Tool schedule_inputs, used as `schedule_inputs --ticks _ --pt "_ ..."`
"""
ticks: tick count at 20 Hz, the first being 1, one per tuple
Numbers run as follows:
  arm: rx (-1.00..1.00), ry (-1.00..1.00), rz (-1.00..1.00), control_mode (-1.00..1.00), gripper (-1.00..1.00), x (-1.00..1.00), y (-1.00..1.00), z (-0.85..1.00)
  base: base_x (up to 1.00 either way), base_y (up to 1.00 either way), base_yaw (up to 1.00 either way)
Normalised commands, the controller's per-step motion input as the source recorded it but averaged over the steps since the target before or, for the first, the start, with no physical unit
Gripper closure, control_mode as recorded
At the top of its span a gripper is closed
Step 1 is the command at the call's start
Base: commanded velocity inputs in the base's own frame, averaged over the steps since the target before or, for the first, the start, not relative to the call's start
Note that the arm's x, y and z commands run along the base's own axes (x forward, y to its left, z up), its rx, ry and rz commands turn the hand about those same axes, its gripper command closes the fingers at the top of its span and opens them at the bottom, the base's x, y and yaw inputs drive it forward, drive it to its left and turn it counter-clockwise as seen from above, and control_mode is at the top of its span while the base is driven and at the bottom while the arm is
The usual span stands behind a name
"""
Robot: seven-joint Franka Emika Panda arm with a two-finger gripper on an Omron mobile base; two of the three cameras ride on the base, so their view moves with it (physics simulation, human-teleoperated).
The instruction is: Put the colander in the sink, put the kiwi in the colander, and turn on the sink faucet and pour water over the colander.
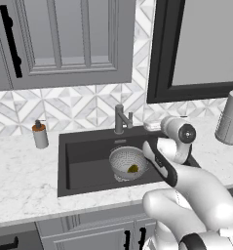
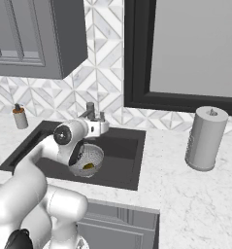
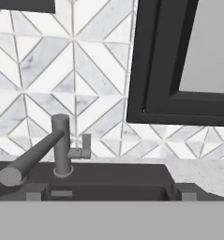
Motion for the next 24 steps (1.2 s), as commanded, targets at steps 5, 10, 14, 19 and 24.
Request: schedule_inputs --ticks 5,10,14,19,24 --pt "0.03 -0.02 0.0 -1.0 -1.0 0.05 0.0 0.12 0.0 0.0 0.0" --pt "0.04 0.0 0.0 -1.0 -1.0 0.15 -0.02 0.0 0.0 0.0 0.0" --pt "0.03 -0.02 0.0 -1.0 -1.0 0.3 0.0 0.0 0.0 0.0 0.0" --pt "0.03 -0.02 0.0 -1.0 -1.0 0.28 0.0 0.0 0.0 0.0 0.0" --pt "0.0 0.0 0.0 -1.0 -1.0 0.2 0.0 0.0 0.0 0.0 0.0"
